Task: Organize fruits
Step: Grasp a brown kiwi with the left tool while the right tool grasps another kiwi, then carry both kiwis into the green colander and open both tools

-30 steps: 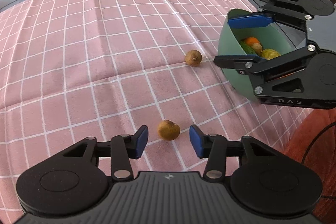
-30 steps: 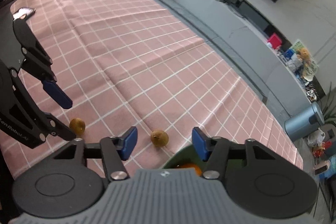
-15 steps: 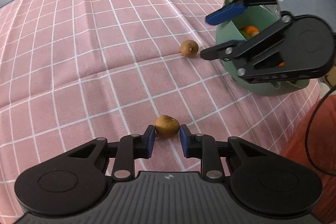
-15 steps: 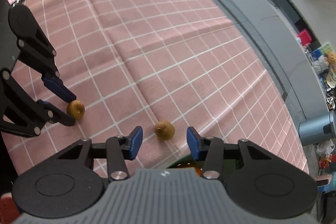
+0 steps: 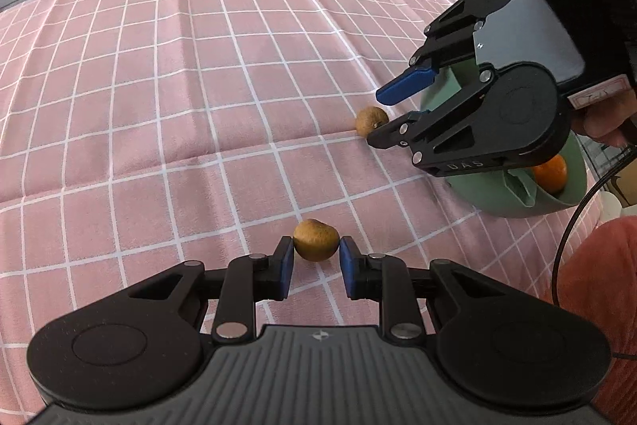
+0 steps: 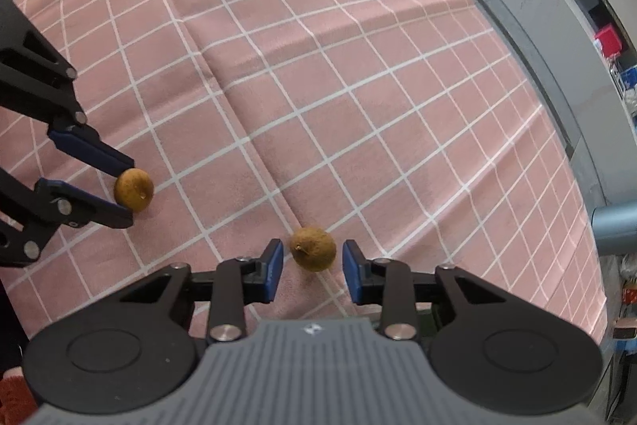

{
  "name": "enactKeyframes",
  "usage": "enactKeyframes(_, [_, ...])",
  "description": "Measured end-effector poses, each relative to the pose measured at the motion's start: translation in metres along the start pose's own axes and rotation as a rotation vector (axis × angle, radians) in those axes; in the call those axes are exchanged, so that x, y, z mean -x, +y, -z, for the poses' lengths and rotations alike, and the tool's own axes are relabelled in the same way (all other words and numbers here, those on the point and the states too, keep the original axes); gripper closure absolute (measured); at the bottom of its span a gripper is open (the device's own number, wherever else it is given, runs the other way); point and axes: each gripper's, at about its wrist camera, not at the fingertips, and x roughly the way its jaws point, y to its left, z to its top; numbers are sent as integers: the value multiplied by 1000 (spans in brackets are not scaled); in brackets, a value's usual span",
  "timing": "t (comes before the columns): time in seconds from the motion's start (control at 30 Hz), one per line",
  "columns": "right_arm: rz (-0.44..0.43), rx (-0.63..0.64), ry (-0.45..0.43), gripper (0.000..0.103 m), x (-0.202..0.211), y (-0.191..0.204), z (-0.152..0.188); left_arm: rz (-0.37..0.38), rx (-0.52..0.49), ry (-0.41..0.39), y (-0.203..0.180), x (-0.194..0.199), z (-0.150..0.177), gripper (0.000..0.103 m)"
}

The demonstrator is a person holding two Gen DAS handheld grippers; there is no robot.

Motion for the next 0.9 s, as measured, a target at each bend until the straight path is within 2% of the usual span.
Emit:
enactKeyframes(0.13, [-3, -16, 12, 81, -6, 0, -1, 0, 8, -2, 1, 1, 0, 76])
enactKeyframes(0.4, [12, -38, -41, 81, 9, 5, 3, -15, 13, -7, 0, 6, -1, 76])
enactKeyframes(0.7, [22, -166, -218, 81, 73, 13, 25, -39, 43, -57, -11, 33, -4, 76])
enactKeyframes(0.9, [46, -321, -364, 82, 120, 16, 58, -19, 53, -131, -34, 57, -8, 76])
